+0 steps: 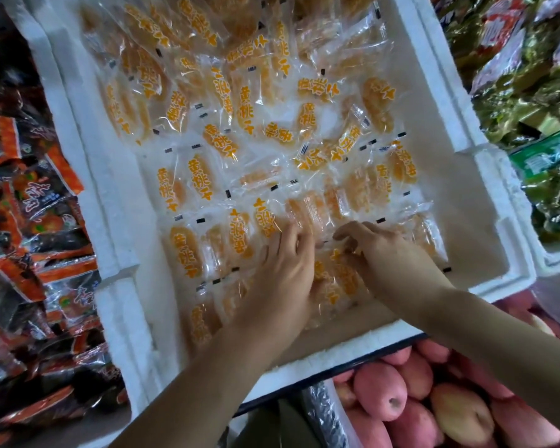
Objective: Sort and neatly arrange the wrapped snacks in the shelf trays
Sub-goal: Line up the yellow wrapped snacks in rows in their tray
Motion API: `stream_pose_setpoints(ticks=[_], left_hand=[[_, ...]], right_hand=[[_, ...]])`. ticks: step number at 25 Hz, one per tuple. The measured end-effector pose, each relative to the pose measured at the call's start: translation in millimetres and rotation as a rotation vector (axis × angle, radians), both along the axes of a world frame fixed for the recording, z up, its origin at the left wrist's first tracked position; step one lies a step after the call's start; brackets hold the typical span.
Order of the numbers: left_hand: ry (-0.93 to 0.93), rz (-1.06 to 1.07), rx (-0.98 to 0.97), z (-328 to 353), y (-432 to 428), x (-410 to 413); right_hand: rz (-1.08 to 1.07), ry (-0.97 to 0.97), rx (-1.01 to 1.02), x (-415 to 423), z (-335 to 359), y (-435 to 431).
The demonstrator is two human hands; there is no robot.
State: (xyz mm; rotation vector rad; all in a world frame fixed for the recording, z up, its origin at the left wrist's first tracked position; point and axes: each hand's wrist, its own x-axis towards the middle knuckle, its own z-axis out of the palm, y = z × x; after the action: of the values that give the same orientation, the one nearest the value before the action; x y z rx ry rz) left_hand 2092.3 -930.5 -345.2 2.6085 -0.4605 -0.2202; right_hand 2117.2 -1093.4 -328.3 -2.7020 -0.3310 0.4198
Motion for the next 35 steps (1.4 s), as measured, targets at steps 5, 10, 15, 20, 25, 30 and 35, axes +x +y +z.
stream_pose_setpoints(ticks=[5, 10, 15, 20, 25, 30, 35], left_hand=[[-0.047, -0.068, 0.031, -5, 3, 1], [-0.153, 0.103, -0.114, 8, 25, 18], [-0.147, 0.572, 0.057, 20, 77, 68], [-0.018, 0.718, 0.084, 15, 93, 91], [-0.028, 0.776, -0.149, 12, 96, 104], [-0.182, 0.759, -0.302, 30, 90, 101], [-0.078, 0.654, -0.523, 73, 51, 74]], right_hand=[[0.136, -0.019, 0.000, 12, -3, -8], [0.221, -0.242, 0.078, 23, 16, 10], [0.228, -0.322, 0.177, 84, 20, 77], [0.166, -0.107, -0.025, 131, 7, 138], [0.087, -0.059, 0.020, 140, 3, 153], [0.007, -0.081, 0.242, 134, 20, 144], [-0.093, -0.162, 0.429, 82, 55, 71]])
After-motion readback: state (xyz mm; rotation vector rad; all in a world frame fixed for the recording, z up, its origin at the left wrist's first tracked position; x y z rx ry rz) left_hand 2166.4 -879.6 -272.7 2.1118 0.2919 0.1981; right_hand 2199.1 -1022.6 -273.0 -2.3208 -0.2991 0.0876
